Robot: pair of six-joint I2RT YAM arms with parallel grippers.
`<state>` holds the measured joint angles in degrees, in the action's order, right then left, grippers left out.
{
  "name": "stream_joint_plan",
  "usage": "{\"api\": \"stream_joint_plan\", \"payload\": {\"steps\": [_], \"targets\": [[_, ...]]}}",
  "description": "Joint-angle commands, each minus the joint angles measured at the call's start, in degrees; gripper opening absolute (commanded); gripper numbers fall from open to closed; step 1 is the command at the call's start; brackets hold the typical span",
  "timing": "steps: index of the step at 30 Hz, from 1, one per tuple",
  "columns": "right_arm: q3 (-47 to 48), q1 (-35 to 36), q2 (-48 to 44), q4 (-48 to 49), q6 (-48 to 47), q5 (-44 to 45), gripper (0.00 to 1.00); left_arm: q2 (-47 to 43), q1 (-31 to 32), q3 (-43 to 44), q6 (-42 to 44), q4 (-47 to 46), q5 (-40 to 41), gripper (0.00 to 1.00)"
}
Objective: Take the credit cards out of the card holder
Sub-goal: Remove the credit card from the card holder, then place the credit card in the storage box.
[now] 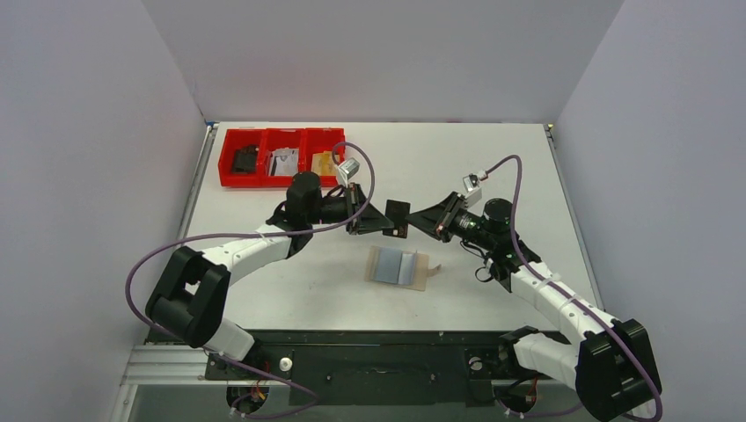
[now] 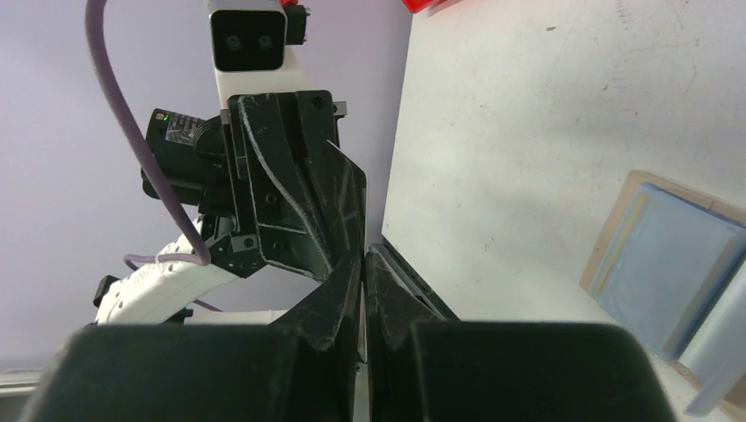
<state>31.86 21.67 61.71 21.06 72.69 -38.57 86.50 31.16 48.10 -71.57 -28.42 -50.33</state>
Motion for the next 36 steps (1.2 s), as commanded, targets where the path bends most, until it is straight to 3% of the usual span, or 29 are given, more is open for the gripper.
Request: {"api": "stream_joint_plan", "payload": {"steps": [1, 2, 3, 4, 5, 7, 9, 14, 19, 23, 32, 36], "targets": [[1.09, 0.34, -1.29, -1.19, -3.12, 0.35, 0.01, 0.41, 1.1, -0.26, -0.52, -4.68, -0.25, 0.0], [1.45, 0.32, -1.49, -4.03, -3.98, 0.74, 0.08, 0.36, 1.14, -0.31, -0.37, -4.33, 0.11, 0.0], [2.4, 0.31, -2.1, -5.86, -5.96, 1.8, 0.31, 0.3, 1.18, -0.34, -0.17, -4.04, 0.3, 0.0], [2.85, 0.3, -2.46, -9.31, -7.02, 3.2, 0.43, 0.11, 1.18, -0.31, 0.44, -3.07, 0.71, 0.0], [3.91, 0.26, -3.35, -11.18, -9.09, 4.1, 0.62, 0.05, 1.14, -0.25, 0.89, -2.26, 1.0, 0.0], [5.95, 0.34, -4.52, -17.53, -12.57, 7.26, 0.79, -0.47, 1.04, 0.12, 2.68, 0.79, 2.7, 0.0], [7.83, 0.26, -5.91, -23.91, -15.78, 11.06, 0.85, -1.41, 0.83, 0.8, 5.27, 6.35, 4.37, 0.0], [10.02, 0.15, -9.74, -34.24, -19.73, 21.75, 0.89, -4.1, -1.22, 1.31, 9.68, 13.19, 8.12, 0.0], [11.84, 0.21, -10.37, -38.92, -22.77, 25.97, 0.9, -7.91, -5.03, 8.62, 22.15, 38.02, 22.71, 0.0], [12.92, 0.27, -9.71, -41.68, -24.55, 27.18, 0.9, -7.61, -9.02, 15.27, 26.9, 50.3, 35.07, 0.0], [13.8, 0.24, -8.95, -44.51, -27.2, 26.29, 0.9, -0.51, -19.31, 30.59, 37.84, 63.09, 57.24, 0.0], [13.99, 0.22, -8.97, -46.0, -28.11, 25.78, 0.89, 4.33, -23.59, 35.87, 42.74, 64.46, 61.67, 0.0]]}}
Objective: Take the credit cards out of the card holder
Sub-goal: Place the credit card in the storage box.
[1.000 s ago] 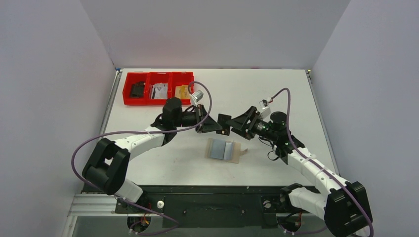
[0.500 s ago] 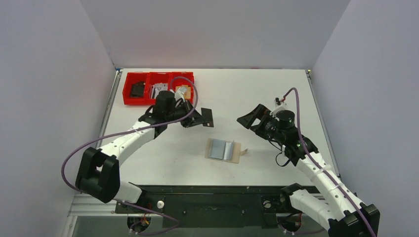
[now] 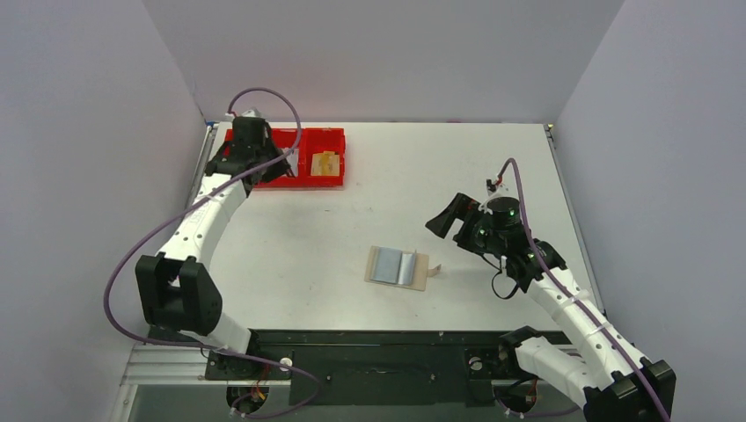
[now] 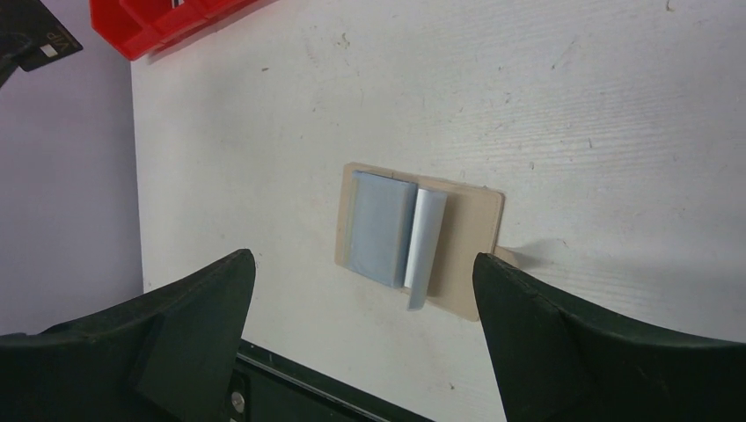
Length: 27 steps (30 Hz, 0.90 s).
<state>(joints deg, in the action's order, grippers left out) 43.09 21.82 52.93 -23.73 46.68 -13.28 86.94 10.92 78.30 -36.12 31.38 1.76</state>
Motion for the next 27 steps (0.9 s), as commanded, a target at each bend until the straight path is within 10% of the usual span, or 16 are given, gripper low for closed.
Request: {"api": "stream_joint_plan", "payload": {"steps": [1, 13, 27], "targets": [[2.82, 0.1, -0.23, -1.62, -2.33, 0.46, 0.89, 4.8, -4.32, 7.0, 8.61, 4.61, 10.37, 0.0], [2.68, 0.06, -1.66, -4.24, -2.86, 1.39, 0.89, 21.1, -8.41, 23.61, 19.46, 6.28, 29.16, 0.0], [5.24, 0.24, -0.24, -6.71, -2.71, 2.26, 0.89, 38.83, -10.31, 39.17, 26.52, 5.43, 29.65, 0.0]]}}
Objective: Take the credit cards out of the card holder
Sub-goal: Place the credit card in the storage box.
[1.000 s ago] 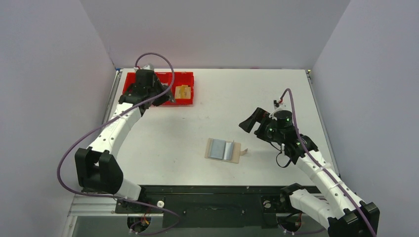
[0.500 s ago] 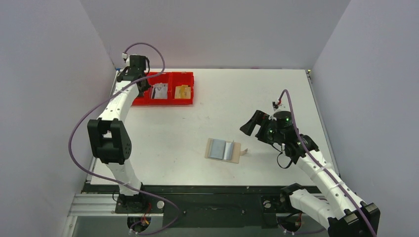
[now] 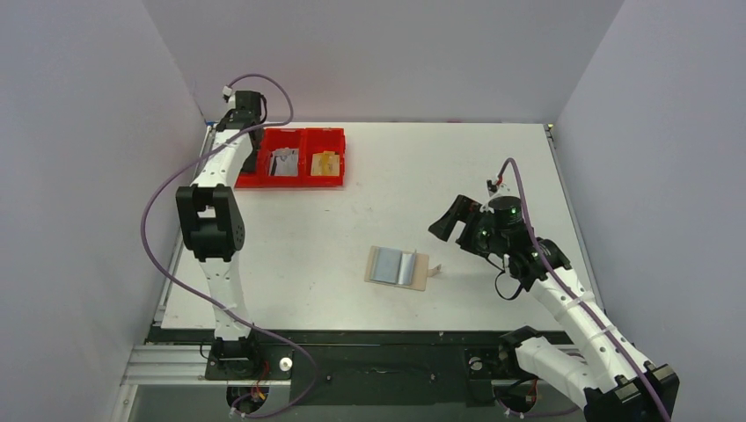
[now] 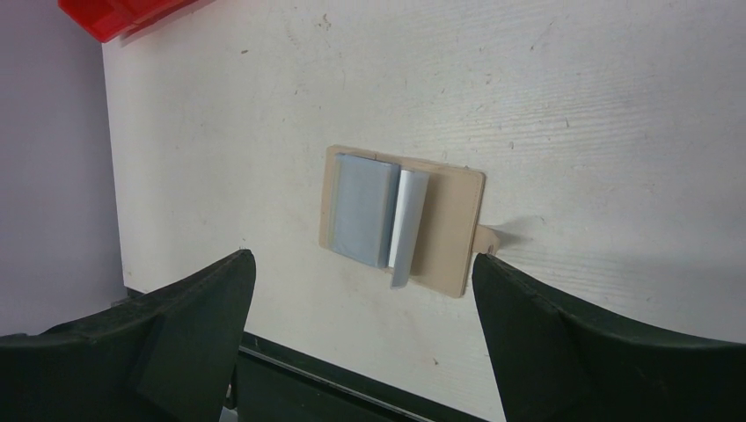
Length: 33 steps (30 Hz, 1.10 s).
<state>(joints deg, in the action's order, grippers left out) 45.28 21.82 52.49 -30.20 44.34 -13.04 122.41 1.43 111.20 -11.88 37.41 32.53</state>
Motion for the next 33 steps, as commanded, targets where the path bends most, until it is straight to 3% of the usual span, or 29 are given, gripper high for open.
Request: {"api": "stream_joint_plan", "payload": {"steps": [1, 11, 30, 33], "targets": [[3.06, 0.28, 0.23, -0.24, -0.21, 2.08, 0.89, 4.06, -1.08, 8.15, 2.32, -0.28, -1.8, 0.0], [4.61, 0.22, 0.82, -1.85, -0.5, 2.84, 0.89, 14.46, -3.58, 22.58, 1.7, 7.3, -14.23, 0.0], [5.35, 0.28, 2.59, -2.3, -0.89, 2.74, 0.89, 16.91, -5.03, 22.33, 1.74, 9.26, -24.33, 0.0], [5.25, 0.31, 2.54, -2.35, -0.99, 2.92, 0.89, 17.21, -5.03, 22.92, 1.76, 9.63, -25.03, 0.06]]}}
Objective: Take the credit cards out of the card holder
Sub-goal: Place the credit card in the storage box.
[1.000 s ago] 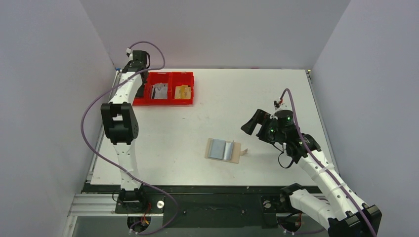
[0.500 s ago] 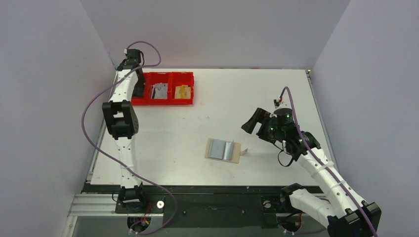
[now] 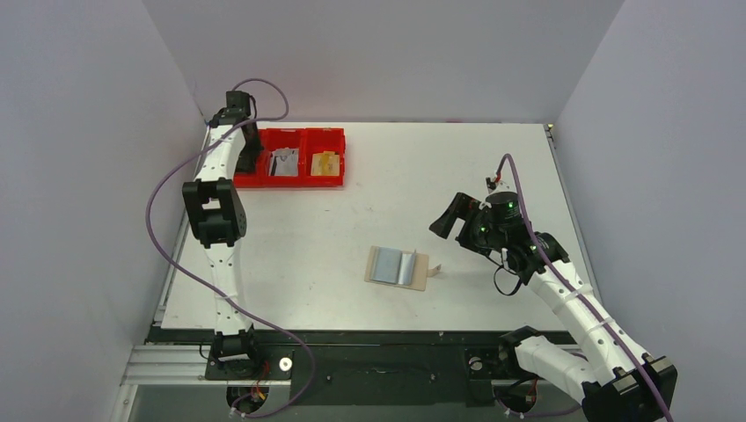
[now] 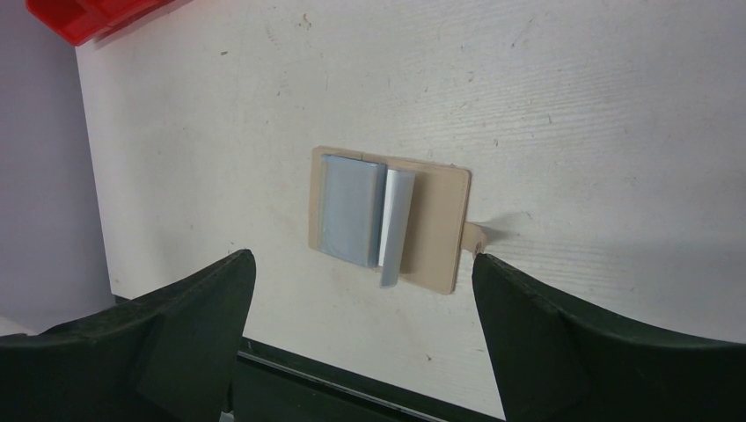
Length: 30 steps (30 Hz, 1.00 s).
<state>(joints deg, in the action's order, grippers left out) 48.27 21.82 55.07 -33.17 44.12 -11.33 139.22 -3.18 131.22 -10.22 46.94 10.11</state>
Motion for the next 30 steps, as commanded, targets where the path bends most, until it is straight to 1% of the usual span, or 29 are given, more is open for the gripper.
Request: {"api": "stream_joint_plan", "payload": {"steps": [1, 2, 3, 4, 6, 8, 18, 22, 23, 27, 29, 30], "targets": [[2.26, 0.32, -0.02, 0.64, -0.83, 1.17, 0.89, 0.38, -0.42, 2.99, 0.06, 0.18, -2.23, 0.11], [2.26, 0.34, -0.04, 0.65, -0.8, 1.15, 0.89, 0.38, -0.42, 3.17, -0.03, 0.35, -2.04, 0.13], [2.22, 0.25, -0.02, 0.65, -0.79, 1.14, 0.89, 0.23, -0.42, 3.25, -0.05, 0.46, -1.52, 0.18], [2.19, 0.3, -0.04, 0.65, -0.79, 1.14, 0.89, -0.03, -0.42, 3.36, -0.11, 0.49, -1.16, 0.21], [2.05, 0.28, -0.08, 0.67, -0.79, 1.02, 0.89, -0.65, -0.42, 3.54, -0.16, 0.48, 0.08, 0.3], [1.98, 0.32, -0.22, 0.65, -0.73, 1.05, 0.89, -1.51, -0.5, 3.66, -0.23, 0.47, 1.04, 0.35], [1.59, 0.96, -0.73, 0.82, -0.7, 1.19, 0.89, -6.63, -0.43, 3.78, -0.96, 1.06, 3.13, 0.43], [1.35, 2.32, -0.46, 0.93, -0.77, 2.98, 0.89, -9.9, 0.02, 2.46, -2.34, 1.81, 3.08, 0.47], [1.27, 2.64, -0.34, 0.96, -0.78, 3.42, 0.89, -11.11, 0.48, 1.54, -2.79, 2.0, 3.12, 0.5], [1.26, 5.28, 1.39, 1.38, -0.55, 6.82, 0.89, -15.76, 2.48, -2.31, -4.69, 3.43, 3.56, 0.53], [1.26, 7.52, 2.55, 1.68, -0.2, 9.33, 0.89, -18.72, 5.44, -5.69, -5.8, 4.25, 4.21, 0.54], [1.4, 9.57, 3.01, 1.92, 0.11, 11.75, 0.89, -21.25, 7.11, -8.8, -6.27, 4.31, 4.39, 0.54]]}}
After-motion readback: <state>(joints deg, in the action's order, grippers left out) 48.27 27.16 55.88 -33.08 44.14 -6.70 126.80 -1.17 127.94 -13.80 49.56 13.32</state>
